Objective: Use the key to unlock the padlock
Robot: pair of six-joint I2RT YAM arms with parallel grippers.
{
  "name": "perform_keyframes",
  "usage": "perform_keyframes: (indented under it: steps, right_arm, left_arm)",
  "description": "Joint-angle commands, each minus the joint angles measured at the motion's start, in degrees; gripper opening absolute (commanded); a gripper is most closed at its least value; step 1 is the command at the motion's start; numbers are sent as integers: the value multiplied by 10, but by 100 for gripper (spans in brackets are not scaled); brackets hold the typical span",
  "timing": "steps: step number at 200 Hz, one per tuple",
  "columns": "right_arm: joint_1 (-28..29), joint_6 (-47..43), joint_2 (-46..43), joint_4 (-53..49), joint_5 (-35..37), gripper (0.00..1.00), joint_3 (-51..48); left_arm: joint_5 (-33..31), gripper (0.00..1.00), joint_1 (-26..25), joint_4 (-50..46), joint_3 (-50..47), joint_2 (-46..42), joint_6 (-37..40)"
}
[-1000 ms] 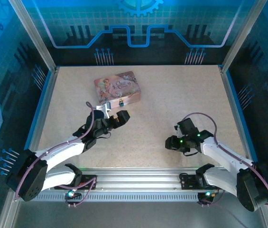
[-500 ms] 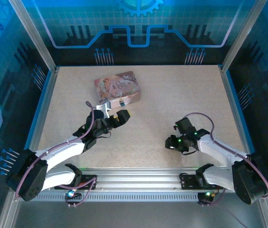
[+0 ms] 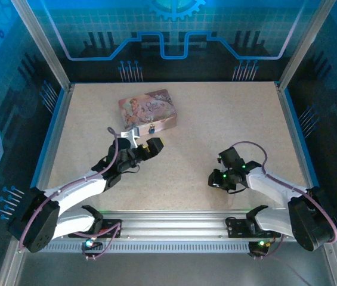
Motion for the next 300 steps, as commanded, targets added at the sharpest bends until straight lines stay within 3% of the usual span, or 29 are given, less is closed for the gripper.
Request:
perform_keyframes:
  steps: [1, 115, 175, 219, 300]
  right_arm:
    - [10, 9, 11, 4, 0, 27, 6]
    - [20, 20, 45, 24, 16, 20, 3]
    - [24, 6, 47, 19, 28, 8, 8]
    - [25, -24, 16, 29, 29, 0, 5]
    - [25, -74, -75, 95, -15, 0, 9]
  left_arm:
    - [-10, 99, -5, 8, -3, -13, -6]
    - [-19, 99, -6, -1, -10, -32, -4]
    - [-23, 99, -5, -5, -18, -43, -4]
    - [-21, 99, -6, -6, -21, -46, -5]
    - [40, 99, -7, 10, -19, -43, -64]
